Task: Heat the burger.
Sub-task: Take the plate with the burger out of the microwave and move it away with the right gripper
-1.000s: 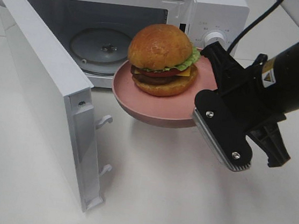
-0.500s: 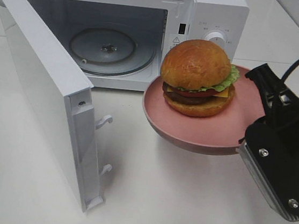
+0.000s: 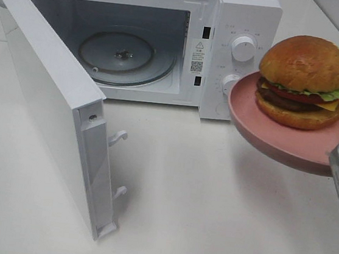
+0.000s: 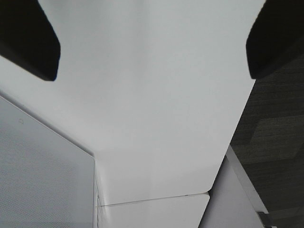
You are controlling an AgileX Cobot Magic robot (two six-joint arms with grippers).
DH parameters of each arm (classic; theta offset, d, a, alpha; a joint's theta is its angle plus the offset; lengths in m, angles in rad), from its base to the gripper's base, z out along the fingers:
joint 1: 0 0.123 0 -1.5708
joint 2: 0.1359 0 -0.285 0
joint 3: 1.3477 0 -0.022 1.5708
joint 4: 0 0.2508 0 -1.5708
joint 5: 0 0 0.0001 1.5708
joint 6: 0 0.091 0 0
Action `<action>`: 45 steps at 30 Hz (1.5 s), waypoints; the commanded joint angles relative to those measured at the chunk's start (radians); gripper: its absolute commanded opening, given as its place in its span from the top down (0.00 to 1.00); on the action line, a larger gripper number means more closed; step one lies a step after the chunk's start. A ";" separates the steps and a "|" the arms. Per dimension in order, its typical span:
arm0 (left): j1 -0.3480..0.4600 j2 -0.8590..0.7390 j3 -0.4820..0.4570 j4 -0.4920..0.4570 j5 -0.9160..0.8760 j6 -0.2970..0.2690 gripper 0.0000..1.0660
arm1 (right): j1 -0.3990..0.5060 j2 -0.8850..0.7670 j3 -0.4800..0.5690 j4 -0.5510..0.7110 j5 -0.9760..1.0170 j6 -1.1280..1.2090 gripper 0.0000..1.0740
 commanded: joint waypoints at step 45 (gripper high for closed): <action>-0.001 -0.017 0.001 -0.004 -0.012 -0.002 0.06 | -0.007 0.147 -0.008 -0.406 0.470 1.417 0.98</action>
